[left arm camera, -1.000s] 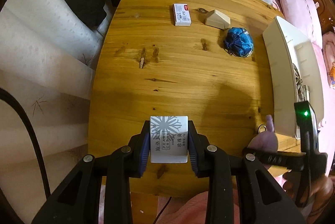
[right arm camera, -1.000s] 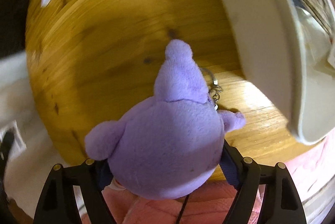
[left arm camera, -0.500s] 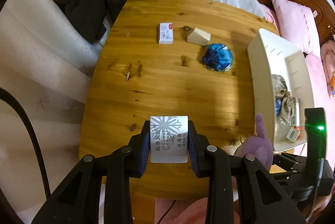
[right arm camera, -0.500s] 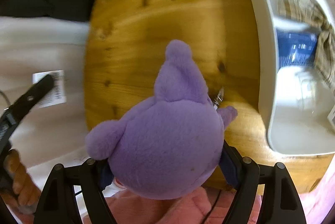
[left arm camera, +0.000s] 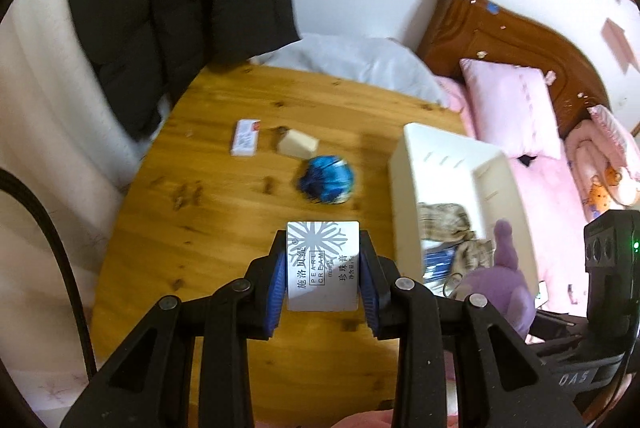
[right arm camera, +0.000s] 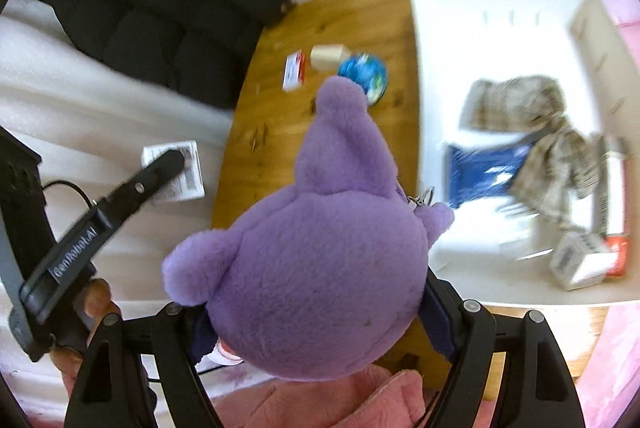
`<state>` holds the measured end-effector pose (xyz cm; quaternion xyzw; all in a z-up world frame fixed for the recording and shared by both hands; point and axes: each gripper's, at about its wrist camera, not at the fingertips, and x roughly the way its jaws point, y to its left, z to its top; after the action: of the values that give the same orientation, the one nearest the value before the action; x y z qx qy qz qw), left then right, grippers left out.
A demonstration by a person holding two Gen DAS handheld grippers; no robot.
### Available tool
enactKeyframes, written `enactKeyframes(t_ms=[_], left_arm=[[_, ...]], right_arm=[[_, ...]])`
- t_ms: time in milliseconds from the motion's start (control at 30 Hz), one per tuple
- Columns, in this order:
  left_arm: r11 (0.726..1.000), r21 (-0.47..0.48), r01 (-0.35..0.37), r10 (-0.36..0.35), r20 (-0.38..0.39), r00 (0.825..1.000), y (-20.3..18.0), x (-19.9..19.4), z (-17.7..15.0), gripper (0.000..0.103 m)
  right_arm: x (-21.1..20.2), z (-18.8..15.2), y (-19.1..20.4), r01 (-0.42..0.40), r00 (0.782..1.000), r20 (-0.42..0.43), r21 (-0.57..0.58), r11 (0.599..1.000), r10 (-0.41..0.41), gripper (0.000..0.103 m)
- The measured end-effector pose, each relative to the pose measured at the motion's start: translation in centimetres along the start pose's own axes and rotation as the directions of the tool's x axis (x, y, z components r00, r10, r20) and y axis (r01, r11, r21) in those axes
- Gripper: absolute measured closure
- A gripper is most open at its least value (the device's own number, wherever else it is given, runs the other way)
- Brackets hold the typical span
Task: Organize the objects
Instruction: 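Carry the plush and snowflake box over the white tray and release both inside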
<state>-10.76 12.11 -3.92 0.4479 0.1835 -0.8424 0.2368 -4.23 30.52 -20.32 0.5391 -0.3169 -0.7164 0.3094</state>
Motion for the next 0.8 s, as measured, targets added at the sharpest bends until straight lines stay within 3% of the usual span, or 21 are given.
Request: enactKeyframes(t_ms=[133, 433, 600, 800], left_arm=[[0.999, 0.04, 0.03, -0.03, 0.002, 1.0, -2.3, 0.7, -0.1, 0.068], [0.986, 0.129, 0.108, -0.107, -0.014, 0.994, -7.4, 2.2, -0.4, 0.068], [0.971, 0.189, 0.148, -0.142, -0.046, 0.989, -10.2, 3.1, -0.9, 0.068], [0.955, 0.243, 0.169, -0.156, -0.071, 0.985, -12.4, 3.9, -1.5, 0.068]], right_arm=[[-2.8, -0.1, -1.9, 0.023, 0.996, 0.083, 0.03, 0.999, -0.026, 0.021], [-7.9, -1.1, -6.5, 0.121, 0.973, 0.182, 0.107, 0.987, -0.139, 0.021], [-9.4, -1.4, -8.4, 0.223, 0.94, 0.231, 0.14, 0.965, -0.251, 0.021], [-9.7, -1.2, -9.7, 0.358, 0.885, 0.264, 0.141, 0.923, -0.384, 0.021]])
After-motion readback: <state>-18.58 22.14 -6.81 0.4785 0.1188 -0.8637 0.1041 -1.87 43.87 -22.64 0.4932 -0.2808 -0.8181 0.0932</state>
